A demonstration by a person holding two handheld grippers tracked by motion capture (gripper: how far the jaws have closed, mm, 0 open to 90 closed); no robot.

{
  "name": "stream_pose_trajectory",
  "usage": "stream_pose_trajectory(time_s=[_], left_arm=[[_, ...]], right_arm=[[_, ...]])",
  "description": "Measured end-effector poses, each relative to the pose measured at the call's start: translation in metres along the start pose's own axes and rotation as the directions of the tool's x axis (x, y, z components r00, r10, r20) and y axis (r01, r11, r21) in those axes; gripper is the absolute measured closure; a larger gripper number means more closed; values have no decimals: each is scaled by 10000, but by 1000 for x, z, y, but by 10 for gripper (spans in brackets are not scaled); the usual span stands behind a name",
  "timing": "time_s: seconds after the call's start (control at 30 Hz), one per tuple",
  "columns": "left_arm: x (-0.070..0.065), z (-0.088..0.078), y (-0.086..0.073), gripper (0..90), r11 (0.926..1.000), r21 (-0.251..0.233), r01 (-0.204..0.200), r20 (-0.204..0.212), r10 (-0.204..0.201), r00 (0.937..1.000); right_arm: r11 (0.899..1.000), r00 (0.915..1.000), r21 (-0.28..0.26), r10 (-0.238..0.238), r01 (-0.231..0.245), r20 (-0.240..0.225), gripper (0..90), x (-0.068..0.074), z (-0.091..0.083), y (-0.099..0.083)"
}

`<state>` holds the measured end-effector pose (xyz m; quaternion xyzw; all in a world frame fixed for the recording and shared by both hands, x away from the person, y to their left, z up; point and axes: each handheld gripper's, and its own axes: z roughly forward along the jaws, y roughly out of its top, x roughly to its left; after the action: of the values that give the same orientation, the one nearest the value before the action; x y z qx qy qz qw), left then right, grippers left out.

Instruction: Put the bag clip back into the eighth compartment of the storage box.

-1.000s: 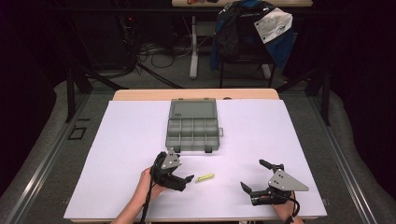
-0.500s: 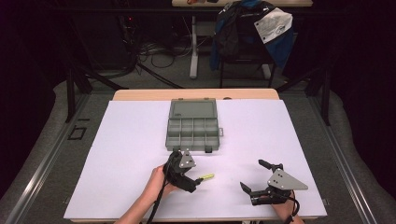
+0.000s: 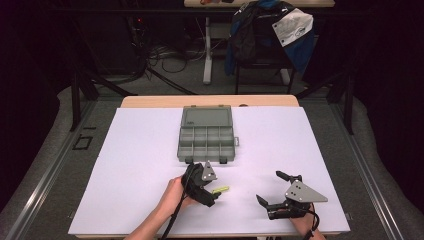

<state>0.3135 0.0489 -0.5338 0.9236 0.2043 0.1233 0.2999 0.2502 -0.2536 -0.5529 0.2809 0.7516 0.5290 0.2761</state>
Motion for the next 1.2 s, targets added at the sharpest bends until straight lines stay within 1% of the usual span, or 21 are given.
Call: stream_pose_trajectory(time_s=[0.03,0.07,0.13,0.23,0.27,0.3,0.37,0.43,0.57,0.63,0.7,0.73,0.8,0.87,0.97,1.03,1.07,1.2], left_arm=[[-1,1,2,153,9997,227,-26,52,25,10000],[-1,1,3,158,9994,356,-43,96,40,9999],[-3,2,5,183,9987,494,-137,178,129,9998],[-3,4,7,244,9984,539,-162,229,150,9996],[-5,5,8,273,9982,562,-202,196,191,9996],[-5,6,8,280,9979,612,-196,152,187,9997],[-5,7,8,313,9979,608,-201,168,191,9997],[-5,10,8,350,9980,630,-111,317,91,9995],[-6,11,7,476,9975,683,-175,481,142,9987],[-6,12,7,520,9978,639,-150,756,101,9971],[-7,13,6,563,9978,640,-167,828,114,9965],[-6,13,6,578,9977,656,-190,924,129,9956],[-5,13,5,608,9979,645,-115,978,51,9952],[-4,14,5,636,9977,667,-138,1073,66,9942],[-4,14,4,676,9979,632,-126,1091,56,9940],[-4,14,4,697,9978,639,-166,1173,90,9931],[-4,14,4,709,9977,648,-179,1217,99,9925],[-5,15,3,741,9978,639,-189,1259,107,9920]], right_arm=[[10000,10000,-39,-14,14,-14,0,1,1,1],[10000,10000,-19,-61,61,-33,0,1,1,1],[10000,9999,34,-70,70,-87,0,1,3,1],[10000,9999,57,-8,9,-158,0,1,4,1],[9999,9998,77,-66,67,-167,0,1,4,1],[9999,9998,44,-132,133,-154,0,2,4,1],[9999,9998,44,-144,145,-164,0,2,4,1],[10000,9997,8,-62,62,-219,0,2,4,1],[9999,9996,35,-123,124,-234,0,2,4,1],[10000,9997,63,-51,52,-239,1,1,4,1],[10000,9998,8,-46,47,-216,1,1,4,1],[10000,9997,3,-68,68,-222,1,1,4,1],[10000,9997,41,-75,76,-230,1,1,5,1],[9999,9997,14,-99,99,-225,1,1,4,1],[10000,9997,16,-74,75,-243,1,2,4,1],[9999,9997,61,-122,124,-222,2,2,4,2],[9999,9997,-6,-128,128,-225,2,2,4,2],[9999,9997,68,-152,154,-214,3,2,3,2]])
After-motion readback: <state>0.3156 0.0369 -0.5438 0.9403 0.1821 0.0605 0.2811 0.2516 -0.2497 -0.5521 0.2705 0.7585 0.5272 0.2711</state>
